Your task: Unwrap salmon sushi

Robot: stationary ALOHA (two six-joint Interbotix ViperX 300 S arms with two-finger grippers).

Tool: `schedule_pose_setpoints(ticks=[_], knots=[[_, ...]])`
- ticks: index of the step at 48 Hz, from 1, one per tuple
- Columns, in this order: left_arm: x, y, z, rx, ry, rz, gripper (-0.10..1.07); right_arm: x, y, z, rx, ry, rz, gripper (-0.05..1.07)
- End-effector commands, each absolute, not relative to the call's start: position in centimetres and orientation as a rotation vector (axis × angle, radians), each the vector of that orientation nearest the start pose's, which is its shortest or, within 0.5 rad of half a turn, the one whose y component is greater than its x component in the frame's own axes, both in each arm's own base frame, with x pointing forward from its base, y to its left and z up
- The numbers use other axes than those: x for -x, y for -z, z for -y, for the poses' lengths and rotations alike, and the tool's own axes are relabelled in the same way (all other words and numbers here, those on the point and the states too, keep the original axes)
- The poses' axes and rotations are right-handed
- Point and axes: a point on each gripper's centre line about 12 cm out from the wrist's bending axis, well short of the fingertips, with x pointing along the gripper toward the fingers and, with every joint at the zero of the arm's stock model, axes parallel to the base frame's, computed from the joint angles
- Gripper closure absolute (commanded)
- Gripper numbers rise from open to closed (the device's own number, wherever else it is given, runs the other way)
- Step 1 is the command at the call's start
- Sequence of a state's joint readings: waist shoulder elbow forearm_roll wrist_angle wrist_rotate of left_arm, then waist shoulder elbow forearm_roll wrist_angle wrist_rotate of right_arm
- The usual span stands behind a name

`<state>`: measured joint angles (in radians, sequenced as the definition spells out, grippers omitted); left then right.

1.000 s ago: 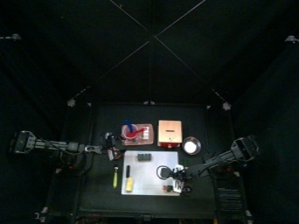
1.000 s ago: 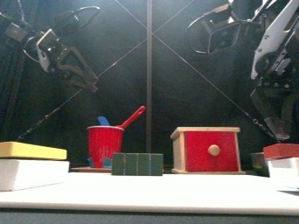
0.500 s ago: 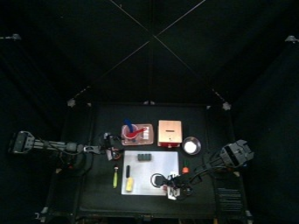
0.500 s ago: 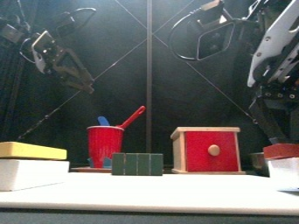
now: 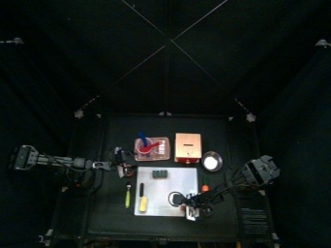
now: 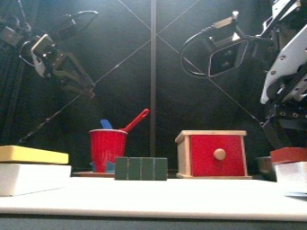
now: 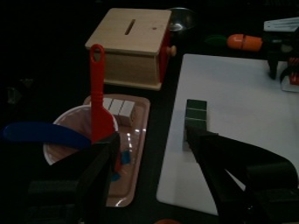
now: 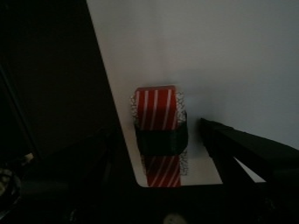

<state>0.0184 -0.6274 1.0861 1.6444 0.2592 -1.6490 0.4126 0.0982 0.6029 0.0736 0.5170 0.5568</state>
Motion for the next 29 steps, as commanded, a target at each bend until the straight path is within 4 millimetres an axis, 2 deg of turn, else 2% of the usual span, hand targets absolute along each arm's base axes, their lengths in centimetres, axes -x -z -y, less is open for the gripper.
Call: schedule_pose_setpoints(ticks=[1,29], knots=[[-24.54,-22.84,-3.58,-0.05,-0.281,-0.422,0.03,-33.1,-12.67,-14.83,-0.326,-0.019,-1.226,0.02],[-24.36,-22.55,-3.68,-0.045,-0.293,-0.43,0.03,-33.1,-12.15,-14.24,-0.333,0.0,-1.236,0.02]])
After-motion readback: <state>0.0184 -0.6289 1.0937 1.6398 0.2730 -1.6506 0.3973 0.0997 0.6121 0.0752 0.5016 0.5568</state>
